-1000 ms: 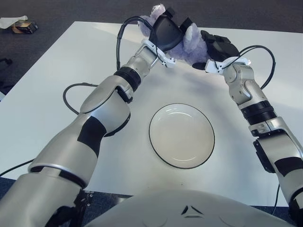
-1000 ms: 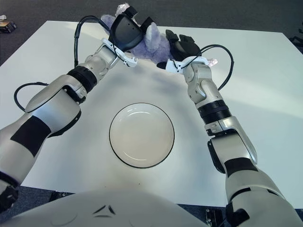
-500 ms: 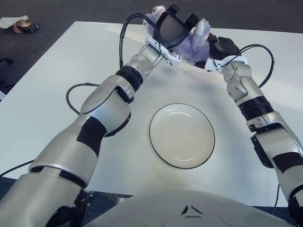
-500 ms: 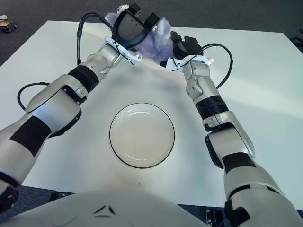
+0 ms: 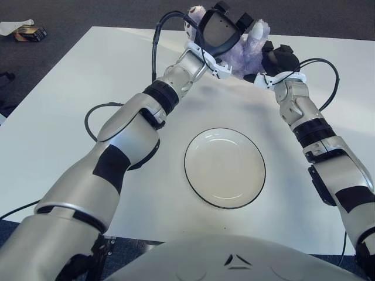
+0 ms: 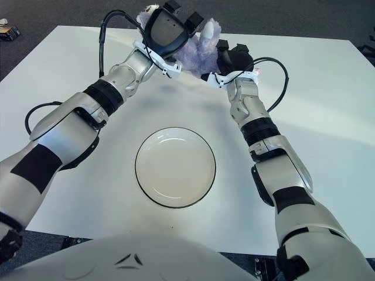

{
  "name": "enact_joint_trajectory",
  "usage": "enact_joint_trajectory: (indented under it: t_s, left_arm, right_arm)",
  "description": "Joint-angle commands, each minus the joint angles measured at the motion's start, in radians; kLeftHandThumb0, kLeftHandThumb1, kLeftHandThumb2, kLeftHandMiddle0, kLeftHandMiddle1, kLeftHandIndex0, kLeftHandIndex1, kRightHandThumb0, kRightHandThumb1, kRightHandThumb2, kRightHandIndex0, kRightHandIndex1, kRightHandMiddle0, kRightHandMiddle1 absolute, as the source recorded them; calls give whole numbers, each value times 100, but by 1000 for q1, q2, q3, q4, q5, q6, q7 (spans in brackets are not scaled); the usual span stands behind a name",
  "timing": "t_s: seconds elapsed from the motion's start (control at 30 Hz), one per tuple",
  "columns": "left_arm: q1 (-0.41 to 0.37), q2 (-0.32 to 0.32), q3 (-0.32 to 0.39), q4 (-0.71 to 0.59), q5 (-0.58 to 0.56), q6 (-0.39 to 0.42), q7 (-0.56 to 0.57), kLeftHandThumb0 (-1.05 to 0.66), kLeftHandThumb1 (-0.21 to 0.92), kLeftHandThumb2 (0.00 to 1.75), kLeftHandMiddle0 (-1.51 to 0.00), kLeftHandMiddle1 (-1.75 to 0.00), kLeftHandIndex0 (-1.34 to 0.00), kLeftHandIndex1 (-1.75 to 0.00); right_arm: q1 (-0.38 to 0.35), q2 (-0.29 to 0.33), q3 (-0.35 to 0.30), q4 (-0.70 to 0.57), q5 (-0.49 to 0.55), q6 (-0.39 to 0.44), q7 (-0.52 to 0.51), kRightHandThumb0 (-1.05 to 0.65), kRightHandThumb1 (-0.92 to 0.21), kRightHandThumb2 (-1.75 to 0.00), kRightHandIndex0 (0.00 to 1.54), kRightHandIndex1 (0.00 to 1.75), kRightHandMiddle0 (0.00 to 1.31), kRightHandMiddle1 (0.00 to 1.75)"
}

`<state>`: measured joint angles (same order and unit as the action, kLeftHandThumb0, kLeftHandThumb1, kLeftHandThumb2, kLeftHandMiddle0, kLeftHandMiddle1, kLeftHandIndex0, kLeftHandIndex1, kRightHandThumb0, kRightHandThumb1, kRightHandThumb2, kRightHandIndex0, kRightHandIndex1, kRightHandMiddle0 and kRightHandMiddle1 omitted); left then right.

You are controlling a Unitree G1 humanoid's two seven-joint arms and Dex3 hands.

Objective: Put the doll into the plate.

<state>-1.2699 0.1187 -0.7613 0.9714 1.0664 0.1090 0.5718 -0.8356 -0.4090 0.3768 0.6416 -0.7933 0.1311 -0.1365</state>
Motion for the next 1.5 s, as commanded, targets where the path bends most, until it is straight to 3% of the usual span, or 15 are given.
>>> enact_joint_trajectory:
  t_s: [0.0, 0.1, 0.2, 0.3, 0.5, 0.6, 0.73, 1.07, 1.17, 1.47]
  left_arm:
    - [4, 6, 12, -33, 0, 23, -15, -51, 24, 141, -128, -175, -68, -175]
    - [7, 8, 14, -42, -1, 25, -23, -51, 24, 141, -128, -175, -68, -175]
    - [10, 11, 17, -51, -4, 20, -25, -51, 23, 141, -128, -175, -68, -175]
    - [10, 15, 17, -54, -6, 9, -28, -51, 23, 142, -128, -175, -68, -175]
    - [10, 16, 19, -51, -6, 0, -11, -51, 23, 142, -129, -175, -68, -175]
    - [9, 14, 20, -45, -6, -5, -4, -51, 23, 142, -129, -175, -68, -175]
    - [7, 14, 16, -35, -2, -14, 3, -52, 23, 143, -129, -175, -69, -175]
    - [8, 17, 12, -19, 6, -29, 34, -53, 20, 145, -131, -175, -71, -175]
    - [12, 16, 15, -15, 7, -30, 65, -53, 21, 145, -132, -175, -70, -175]
    - [22, 7, 52, 8, -36, -81, 154, -50, 28, 136, -133, -175, -65, -175]
  right_arm:
    - [-15, 31, -13, 4, 11, 4, -60, -50, -40, -89, 2, 171, 2, 156]
    - [-4, 37, -15, -21, 3, 21, -86, -37, -33, -99, 5, 173, 7, 168]
    - [1, 34, -14, -23, 1, 10, -111, -12, -44, -103, 26, 174, 36, 160]
    - [8, 27, -18, -20, 16, -32, -132, -4, -44, -110, 35, 174, 44, 162]
    - [6, 19, -41, 22, 70, -130, -155, 0, -22, -139, 62, 163, 58, 173]
    - [9, 18, -48, 21, 90, -155, -148, 0, -14, -142, 76, 142, 66, 174]
    - [9, 18, -50, 24, 99, -164, -153, 0, -16, -148, 64, 167, 62, 175]
    - [8, 17, -66, 48, 132, -199, -157, 0, -5, -162, 69, 174, 69, 175]
    - [5, 17, -67, 62, 130, -207, -171, 0, 0, -158, 90, 143, 71, 175]
    - [-4, 24, -75, 101, 138, -213, -197, 0, 2, -160, 97, 144, 65, 175]
